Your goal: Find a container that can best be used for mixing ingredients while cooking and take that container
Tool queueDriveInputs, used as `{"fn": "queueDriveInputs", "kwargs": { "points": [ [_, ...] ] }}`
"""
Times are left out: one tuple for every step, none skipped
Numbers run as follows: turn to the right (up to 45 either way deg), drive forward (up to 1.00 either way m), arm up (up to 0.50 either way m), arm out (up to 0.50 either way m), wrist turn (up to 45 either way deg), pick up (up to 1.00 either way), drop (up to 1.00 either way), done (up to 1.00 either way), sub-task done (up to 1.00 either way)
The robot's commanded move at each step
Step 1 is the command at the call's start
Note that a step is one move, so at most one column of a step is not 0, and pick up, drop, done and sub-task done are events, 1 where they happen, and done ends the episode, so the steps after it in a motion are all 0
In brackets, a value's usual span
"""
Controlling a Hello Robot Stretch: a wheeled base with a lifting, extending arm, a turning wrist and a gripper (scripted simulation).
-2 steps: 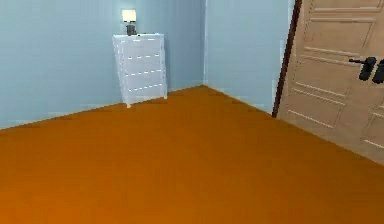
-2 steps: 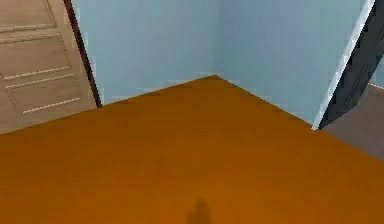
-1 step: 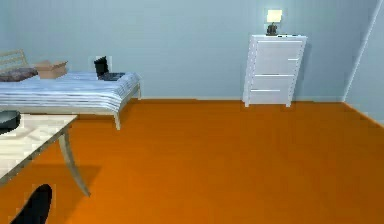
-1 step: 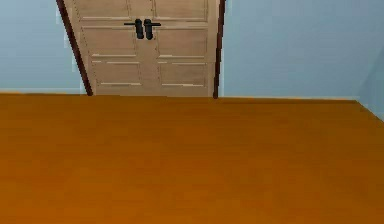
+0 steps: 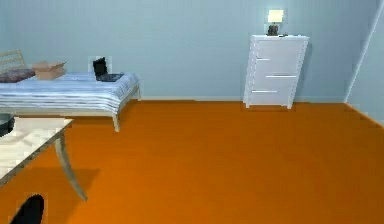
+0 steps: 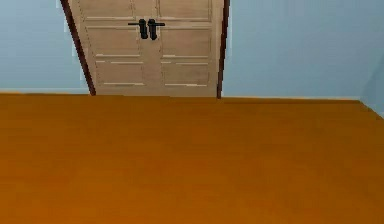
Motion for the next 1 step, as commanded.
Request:
{"fn": "queueDriveInputs", "kwargs": {
  "points": [
    [0.0,0.6,0.0,0.0,0.0,0.0,0.0,0.0,0.0]
  ]
}}
